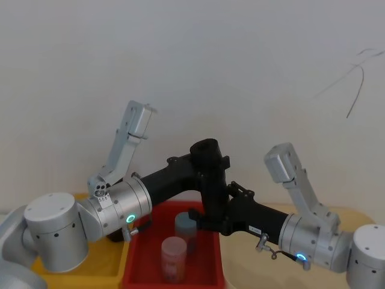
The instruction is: Pick up the garbage bag with the one hand and transfer it to the other hand.
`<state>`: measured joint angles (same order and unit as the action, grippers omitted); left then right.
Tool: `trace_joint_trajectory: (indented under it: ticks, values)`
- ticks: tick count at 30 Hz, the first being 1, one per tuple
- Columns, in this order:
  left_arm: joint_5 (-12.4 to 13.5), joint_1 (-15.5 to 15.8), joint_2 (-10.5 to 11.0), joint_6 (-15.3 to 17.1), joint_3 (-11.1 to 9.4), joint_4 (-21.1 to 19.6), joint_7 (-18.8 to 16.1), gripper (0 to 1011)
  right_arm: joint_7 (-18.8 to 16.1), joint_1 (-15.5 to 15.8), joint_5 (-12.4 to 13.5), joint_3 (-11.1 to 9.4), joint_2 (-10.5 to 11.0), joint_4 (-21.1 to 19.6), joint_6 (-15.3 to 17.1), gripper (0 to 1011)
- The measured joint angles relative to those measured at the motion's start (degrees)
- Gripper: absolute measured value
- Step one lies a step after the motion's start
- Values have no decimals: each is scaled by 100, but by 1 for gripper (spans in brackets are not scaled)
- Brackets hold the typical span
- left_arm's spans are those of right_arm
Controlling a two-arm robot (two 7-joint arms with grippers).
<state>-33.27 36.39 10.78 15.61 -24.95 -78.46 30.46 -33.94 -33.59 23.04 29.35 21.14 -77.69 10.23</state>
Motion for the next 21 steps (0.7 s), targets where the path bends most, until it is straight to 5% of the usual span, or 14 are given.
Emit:
trace_joint_trajectory:
  ticks: [13,21]
  values:
    - [0,0,0,0,0,0,0,440,-43,-151,64,101,-138,282,-114,1000]
    - [0,0,0,0,0,0,0,440,-52,-196,83,128,-181,368,-151,828]
